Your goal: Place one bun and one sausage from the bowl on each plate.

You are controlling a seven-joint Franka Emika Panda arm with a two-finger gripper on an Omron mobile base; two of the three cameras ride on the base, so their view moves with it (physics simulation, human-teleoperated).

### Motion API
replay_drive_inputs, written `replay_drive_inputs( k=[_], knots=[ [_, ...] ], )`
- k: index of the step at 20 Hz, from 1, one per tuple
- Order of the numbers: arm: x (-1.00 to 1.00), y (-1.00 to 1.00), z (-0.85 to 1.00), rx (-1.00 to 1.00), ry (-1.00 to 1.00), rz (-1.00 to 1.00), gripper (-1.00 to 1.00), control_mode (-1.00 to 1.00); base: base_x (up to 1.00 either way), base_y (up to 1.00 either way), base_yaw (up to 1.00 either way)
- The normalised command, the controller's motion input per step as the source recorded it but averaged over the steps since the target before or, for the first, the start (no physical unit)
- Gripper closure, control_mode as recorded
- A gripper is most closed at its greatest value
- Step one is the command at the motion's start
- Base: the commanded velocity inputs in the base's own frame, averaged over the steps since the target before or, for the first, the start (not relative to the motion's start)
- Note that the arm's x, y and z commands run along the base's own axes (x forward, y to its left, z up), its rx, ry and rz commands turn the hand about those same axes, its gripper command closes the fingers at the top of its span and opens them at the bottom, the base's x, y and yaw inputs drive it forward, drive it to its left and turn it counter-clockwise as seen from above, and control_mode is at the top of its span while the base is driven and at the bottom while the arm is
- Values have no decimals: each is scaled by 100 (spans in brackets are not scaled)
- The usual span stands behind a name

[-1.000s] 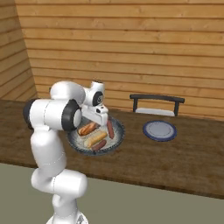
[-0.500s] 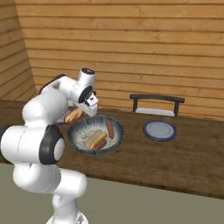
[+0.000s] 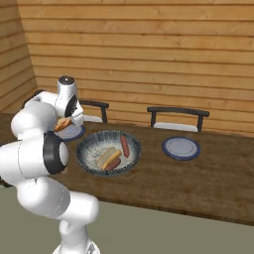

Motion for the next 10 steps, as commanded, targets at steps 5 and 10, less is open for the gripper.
replay_drive_inputs(
  k=[5,10],
  knots=[
    [45,60,-8,-11,16,-8,100,-100,0,0,0],
    [37,14,-66,-7,12,0,100,-100,0,0,0]
  ],
)
